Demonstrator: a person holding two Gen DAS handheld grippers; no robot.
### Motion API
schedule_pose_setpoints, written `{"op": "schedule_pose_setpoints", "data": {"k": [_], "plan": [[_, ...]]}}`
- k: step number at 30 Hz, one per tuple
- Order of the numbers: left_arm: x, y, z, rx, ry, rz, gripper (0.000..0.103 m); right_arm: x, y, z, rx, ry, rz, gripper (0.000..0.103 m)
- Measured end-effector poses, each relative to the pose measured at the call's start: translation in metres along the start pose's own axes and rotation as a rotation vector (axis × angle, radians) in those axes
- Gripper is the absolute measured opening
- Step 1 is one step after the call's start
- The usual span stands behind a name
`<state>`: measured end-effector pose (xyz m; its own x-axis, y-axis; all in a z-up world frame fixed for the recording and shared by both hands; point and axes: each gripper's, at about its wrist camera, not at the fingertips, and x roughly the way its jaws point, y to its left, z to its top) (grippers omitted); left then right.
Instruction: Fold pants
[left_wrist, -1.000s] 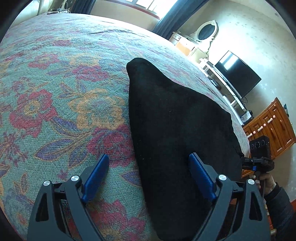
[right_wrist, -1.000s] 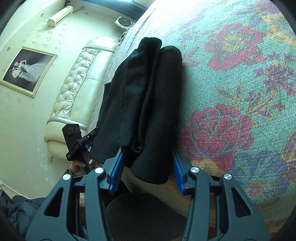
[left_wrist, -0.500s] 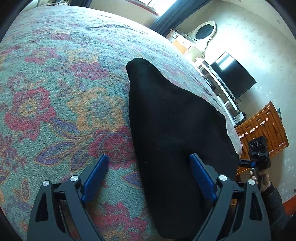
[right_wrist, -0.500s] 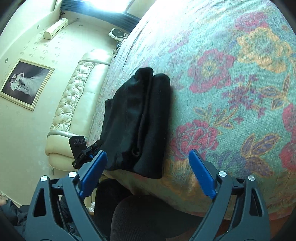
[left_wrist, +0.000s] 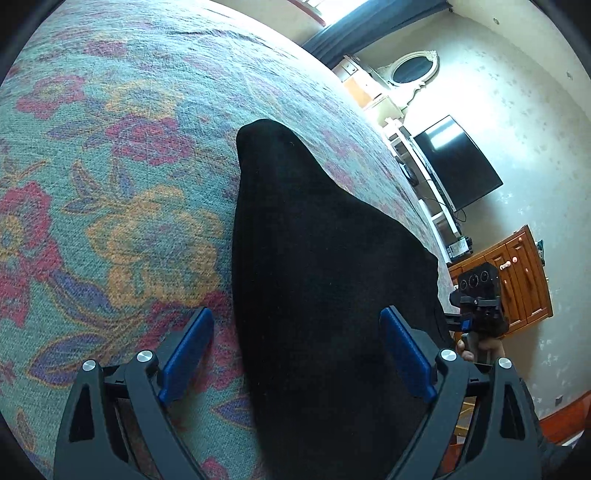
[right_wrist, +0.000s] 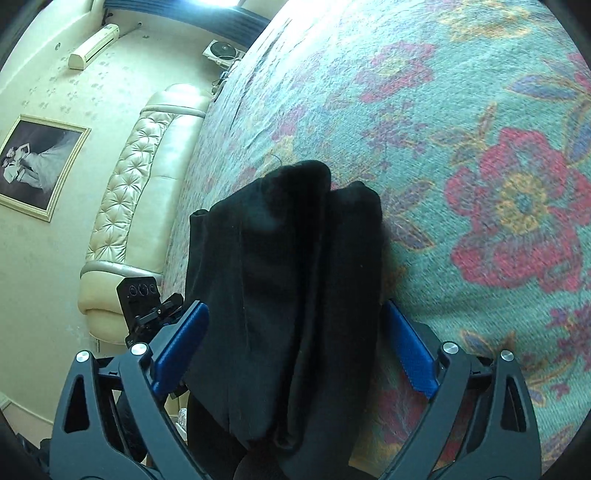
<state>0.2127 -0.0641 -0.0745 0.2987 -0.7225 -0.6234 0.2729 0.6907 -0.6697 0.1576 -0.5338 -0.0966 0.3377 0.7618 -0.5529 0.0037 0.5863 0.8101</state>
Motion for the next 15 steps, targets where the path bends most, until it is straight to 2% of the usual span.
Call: {"op": "schedule_pose_setpoints", "data": {"k": [3,4,5,6,8,9,11,12,15], "plan": [[0.007,0.001,0.004,-0.036,0.007,-0.023,0.090,0.007,0.004,0.002,-0.003,-0.007,-0.006,0.093],[0.010,0.000,0.005,-0.045,0.008,-0.025,0.090,0.010,0.006,-0.001,-0.011,-0.006,-0.024,0.089],[0.012,-0.001,0.006,-0.047,0.008,-0.028,0.090,0.012,0.008,-0.002,-0.015,-0.007,-0.058,0.069],[0.014,-0.003,0.006,-0.043,0.010,-0.027,0.090,0.014,0.008,-0.002,-0.005,-0.007,-0.090,0.058],[0.017,-0.008,0.005,-0.012,0.018,-0.034,0.090,0.013,0.000,-0.004,0.029,-0.016,-0.049,0.050],[0.018,-0.011,0.004,0.007,0.022,-0.024,0.090,0.013,-0.003,-0.005,0.032,-0.020,-0.038,0.050],[0.020,-0.014,0.003,0.038,0.028,0.014,0.076,0.013,-0.006,-0.009,0.029,-0.033,-0.036,0.050],[0.020,-0.013,0.002,0.051,0.029,0.051,0.060,0.013,-0.007,-0.009,0.030,-0.039,-0.036,0.050],[0.018,-0.008,0.002,0.048,0.028,0.031,0.046,0.013,-0.008,-0.011,0.026,-0.050,-0.033,0.050]]}}
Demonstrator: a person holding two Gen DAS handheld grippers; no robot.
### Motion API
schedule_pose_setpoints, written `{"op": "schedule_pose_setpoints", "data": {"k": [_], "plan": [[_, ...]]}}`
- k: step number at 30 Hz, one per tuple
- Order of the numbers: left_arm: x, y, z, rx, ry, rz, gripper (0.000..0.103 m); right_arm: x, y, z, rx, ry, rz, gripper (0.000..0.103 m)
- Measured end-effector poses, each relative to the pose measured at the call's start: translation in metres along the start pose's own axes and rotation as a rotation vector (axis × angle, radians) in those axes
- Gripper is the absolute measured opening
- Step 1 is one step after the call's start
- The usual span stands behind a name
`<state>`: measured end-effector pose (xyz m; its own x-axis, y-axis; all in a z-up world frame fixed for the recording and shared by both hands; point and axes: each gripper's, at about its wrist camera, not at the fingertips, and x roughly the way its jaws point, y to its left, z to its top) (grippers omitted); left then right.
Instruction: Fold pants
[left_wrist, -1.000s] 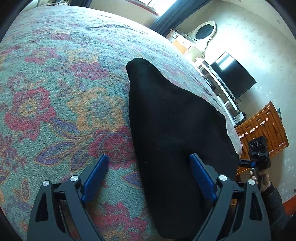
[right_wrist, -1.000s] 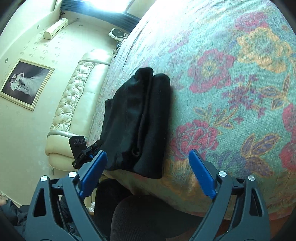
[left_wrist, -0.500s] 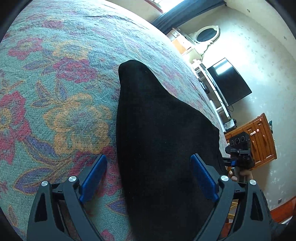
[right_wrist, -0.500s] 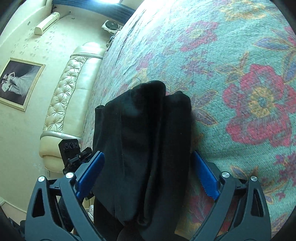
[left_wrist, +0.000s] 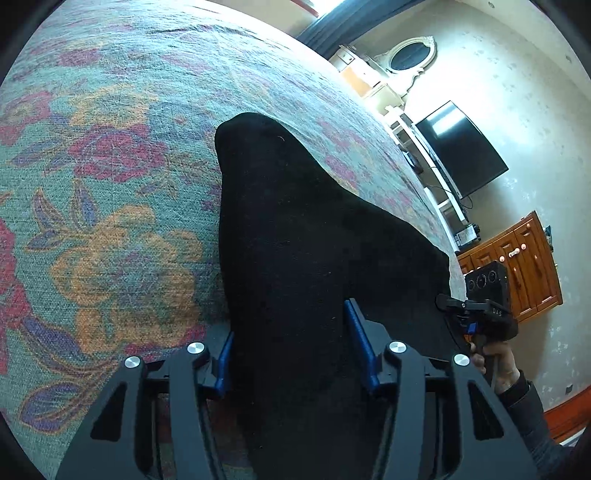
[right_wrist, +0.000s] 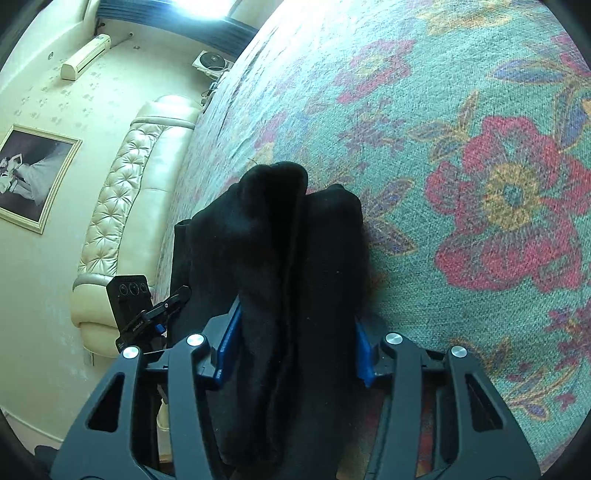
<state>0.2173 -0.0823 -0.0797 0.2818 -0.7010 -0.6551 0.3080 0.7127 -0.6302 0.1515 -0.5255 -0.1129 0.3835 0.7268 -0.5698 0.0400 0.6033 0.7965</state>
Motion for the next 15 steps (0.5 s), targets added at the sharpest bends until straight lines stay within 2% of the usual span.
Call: {"op": "schedule_pose_setpoints", "data": {"k": [4,6,9,15], "plan": [[-0.003,-0.001,0.003,0.021,-0.010,0.002,0.036,0.000,0.002,-0.003,-0.011,-0.016,0.000,0.048],[-0.005,-0.005,0.003,0.039,-0.022,0.015,0.033,0.000,0.002,-0.007,-0.015,-0.029,0.014,0.041],[-0.010,-0.002,0.003,0.021,-0.041,0.017,0.029,0.003,0.007,-0.006,-0.025,-0.047,0.021,0.037],[-0.015,0.000,0.003,0.029,-0.054,0.030,0.028,0.011,0.017,0.000,-0.039,-0.061,0.011,0.036]]}}
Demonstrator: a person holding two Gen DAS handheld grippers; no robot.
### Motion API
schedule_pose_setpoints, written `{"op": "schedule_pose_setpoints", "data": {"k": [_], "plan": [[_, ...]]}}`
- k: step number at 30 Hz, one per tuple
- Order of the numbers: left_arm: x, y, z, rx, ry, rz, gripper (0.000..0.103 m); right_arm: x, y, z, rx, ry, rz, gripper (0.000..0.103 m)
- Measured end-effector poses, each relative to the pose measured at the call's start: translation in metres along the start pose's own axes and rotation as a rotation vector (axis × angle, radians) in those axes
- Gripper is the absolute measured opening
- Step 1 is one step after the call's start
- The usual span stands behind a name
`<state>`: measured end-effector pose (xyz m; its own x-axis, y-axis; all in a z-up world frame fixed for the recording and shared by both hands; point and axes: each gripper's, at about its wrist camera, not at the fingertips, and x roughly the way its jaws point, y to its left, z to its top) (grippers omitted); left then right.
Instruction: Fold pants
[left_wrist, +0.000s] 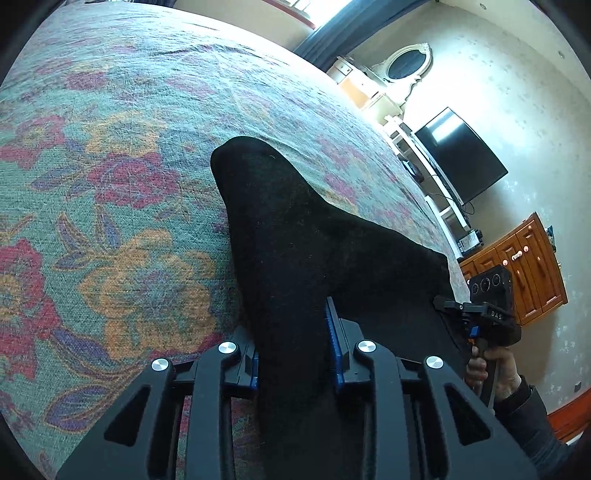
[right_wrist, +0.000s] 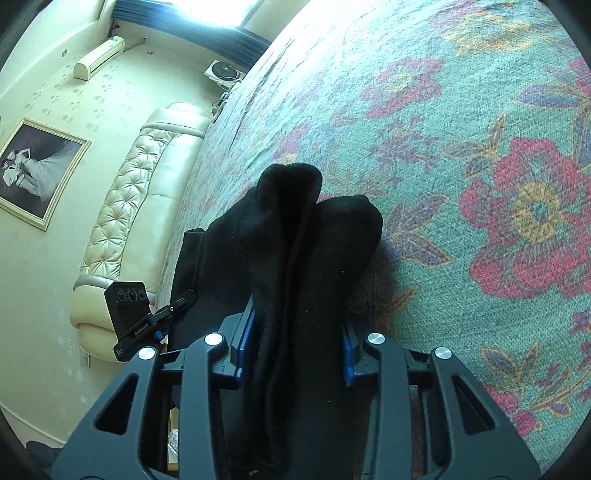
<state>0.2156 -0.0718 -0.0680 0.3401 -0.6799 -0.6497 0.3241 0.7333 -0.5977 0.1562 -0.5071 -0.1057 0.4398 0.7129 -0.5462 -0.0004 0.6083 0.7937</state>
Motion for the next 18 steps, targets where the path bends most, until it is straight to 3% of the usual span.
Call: {"op": "schedule_pose_setpoints", "data": {"k": [18], "plan": [[-0.041,0.054,0.023,-0.078,-0.065,0.066,0.027,0.079,0.042,0.032,-0.032,0.048,0.043,0.035]]}}
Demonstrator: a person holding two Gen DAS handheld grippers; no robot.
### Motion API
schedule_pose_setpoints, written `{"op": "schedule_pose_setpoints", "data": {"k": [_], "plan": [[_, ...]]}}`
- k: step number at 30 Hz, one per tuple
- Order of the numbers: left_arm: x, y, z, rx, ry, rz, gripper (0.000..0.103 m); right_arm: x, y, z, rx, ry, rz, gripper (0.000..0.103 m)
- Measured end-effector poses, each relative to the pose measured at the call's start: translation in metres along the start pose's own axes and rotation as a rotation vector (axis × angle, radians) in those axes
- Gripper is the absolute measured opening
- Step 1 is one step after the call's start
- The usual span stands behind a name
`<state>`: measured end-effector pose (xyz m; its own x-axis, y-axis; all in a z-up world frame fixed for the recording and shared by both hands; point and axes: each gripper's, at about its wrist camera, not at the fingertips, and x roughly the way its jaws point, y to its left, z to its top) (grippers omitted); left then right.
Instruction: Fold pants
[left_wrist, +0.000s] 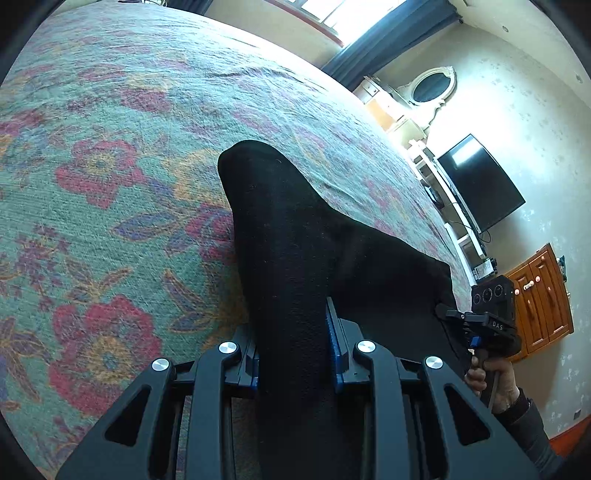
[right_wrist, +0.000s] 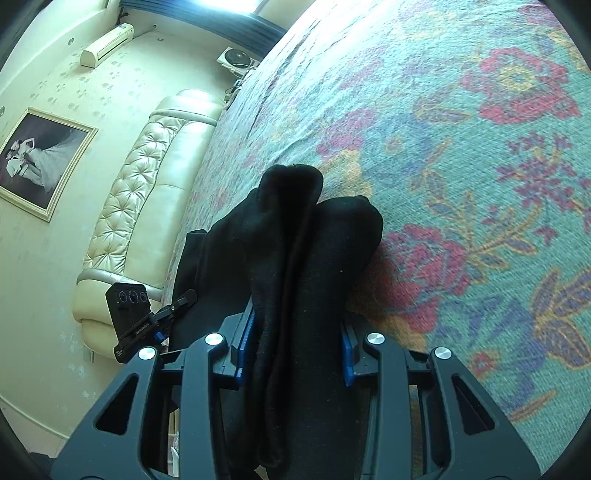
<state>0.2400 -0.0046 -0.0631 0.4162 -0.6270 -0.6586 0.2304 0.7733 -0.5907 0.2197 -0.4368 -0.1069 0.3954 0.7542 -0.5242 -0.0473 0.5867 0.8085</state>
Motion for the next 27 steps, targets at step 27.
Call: {"op": "schedule_pose_setpoints", "data": {"k": [27], "plan": [[-0.014,0.036,0.022,-0.054,-0.034,0.020,0.035,0.054,0.017,0.029,0.000,0.049,0.037,0.037]]}}
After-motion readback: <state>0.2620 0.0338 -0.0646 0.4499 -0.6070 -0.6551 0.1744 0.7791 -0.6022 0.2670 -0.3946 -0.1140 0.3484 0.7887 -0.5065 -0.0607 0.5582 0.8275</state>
